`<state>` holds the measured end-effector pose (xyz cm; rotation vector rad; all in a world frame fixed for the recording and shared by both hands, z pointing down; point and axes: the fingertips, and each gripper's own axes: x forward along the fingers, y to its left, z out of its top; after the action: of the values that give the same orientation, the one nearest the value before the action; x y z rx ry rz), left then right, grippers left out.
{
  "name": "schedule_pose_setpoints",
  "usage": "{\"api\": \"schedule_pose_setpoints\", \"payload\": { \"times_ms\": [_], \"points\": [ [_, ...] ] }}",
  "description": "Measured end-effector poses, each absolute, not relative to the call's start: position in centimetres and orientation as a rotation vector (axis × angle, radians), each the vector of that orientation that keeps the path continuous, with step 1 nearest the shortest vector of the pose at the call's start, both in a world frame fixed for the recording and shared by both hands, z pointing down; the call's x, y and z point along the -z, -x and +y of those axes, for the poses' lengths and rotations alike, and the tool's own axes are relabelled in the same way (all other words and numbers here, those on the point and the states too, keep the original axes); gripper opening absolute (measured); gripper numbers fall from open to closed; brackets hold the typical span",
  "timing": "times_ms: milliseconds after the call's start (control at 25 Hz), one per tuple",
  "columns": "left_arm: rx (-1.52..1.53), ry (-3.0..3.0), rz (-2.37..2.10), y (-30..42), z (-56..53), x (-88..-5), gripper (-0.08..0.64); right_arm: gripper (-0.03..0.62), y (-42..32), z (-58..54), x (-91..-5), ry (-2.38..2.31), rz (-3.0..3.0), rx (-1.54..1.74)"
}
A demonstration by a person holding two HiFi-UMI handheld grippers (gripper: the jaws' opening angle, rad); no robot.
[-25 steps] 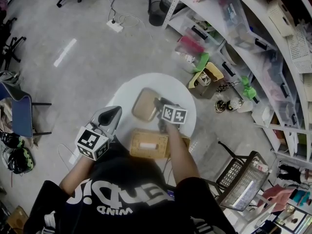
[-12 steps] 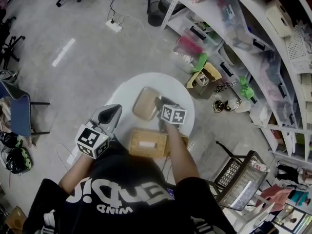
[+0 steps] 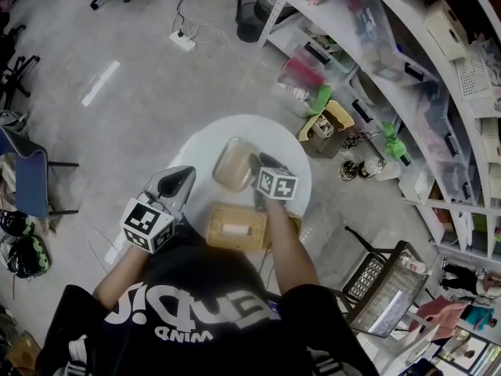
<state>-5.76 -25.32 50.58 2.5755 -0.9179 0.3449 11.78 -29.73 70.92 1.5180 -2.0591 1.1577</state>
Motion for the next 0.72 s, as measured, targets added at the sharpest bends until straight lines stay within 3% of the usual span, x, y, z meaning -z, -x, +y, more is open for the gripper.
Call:
{"api": "schedule_pose_setpoints", "payload": {
  "times_ms": [720],
  "points": [
    [-0.315,-2.603,-0.89,5.7,-23.2,-49.3,0.0,0.063,-11.2,-28.5,-65.9,-1.638,-2.173,-1.291]
  ]
}}
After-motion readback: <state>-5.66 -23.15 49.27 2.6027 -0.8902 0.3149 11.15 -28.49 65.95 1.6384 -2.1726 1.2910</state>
